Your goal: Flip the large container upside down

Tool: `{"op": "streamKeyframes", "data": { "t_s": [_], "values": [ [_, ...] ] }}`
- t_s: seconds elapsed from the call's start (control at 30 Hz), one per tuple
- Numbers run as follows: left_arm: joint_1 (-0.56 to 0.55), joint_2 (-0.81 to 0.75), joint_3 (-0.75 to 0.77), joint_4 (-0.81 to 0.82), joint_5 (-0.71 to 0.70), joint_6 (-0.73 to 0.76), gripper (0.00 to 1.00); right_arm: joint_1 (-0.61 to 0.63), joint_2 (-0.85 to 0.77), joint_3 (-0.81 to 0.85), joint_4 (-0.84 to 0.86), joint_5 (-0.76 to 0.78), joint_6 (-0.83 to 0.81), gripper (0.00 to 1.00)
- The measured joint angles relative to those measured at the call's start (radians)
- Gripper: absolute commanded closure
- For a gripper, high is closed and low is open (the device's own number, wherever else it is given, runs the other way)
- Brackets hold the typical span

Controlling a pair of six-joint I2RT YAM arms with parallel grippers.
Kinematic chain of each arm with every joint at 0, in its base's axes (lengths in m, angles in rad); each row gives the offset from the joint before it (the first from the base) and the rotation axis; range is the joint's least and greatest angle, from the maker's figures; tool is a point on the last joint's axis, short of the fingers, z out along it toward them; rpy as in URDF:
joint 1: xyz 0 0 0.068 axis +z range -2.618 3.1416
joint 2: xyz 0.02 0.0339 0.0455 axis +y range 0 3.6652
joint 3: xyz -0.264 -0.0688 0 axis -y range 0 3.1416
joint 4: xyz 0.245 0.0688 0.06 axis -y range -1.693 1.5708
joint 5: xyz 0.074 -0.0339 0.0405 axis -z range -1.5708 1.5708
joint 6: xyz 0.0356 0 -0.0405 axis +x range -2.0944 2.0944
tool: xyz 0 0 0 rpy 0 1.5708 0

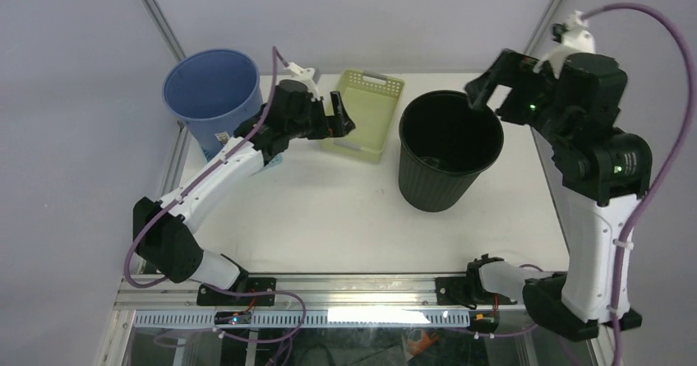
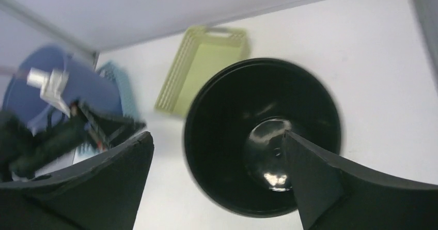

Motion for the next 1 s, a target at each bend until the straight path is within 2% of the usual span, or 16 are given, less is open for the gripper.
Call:
{"op": "streamKeyframes", "data": {
  "t_s": [0.07,0.17,0.3,0.43,0.63,0.73,0.87,1.0],
  "values": [
    [0.054,-0.036,-0.001,-0.024,0.005,-0.014,0.01,0.183,0.057,0.064,-0.023,0.032,-0.005,0.01],
    [0.072,-0.089,-0.005,-0.054,0.005,-0.023,0.01,0.449,0.209,0.148,-0.06,0.136,-0.011,0.01],
    [0.069,-0.168,-0.008,-0.12,-0.013,-0.026,0.01,0.592,0.381,0.092,-0.085,0.203,-0.025,0.08],
    [0.105,-0.238,-0.008,-0.171,-0.051,-0.024,0.01,0.615,0.44,-0.062,-0.119,0.212,-0.036,0.29],
    [0.13,-0.267,-0.009,-0.211,-0.098,-0.017,0.01,0.619,0.409,-0.19,-0.137,0.255,-0.018,0.7],
    [0.13,-0.267,-0.012,-0.23,-0.105,-0.014,0.01,0.619,0.38,-0.2,-0.134,0.265,-0.005,1.0],
    [0.135,-0.267,-0.014,-0.248,-0.106,-0.003,0.01,0.619,0.356,-0.194,-0.128,0.27,0.001,1.0],
    [0.194,-0.267,0.002,-0.286,-0.095,0.027,0.01,0.621,0.355,-0.161,-0.149,0.234,0.015,1.0]
  ]
}}
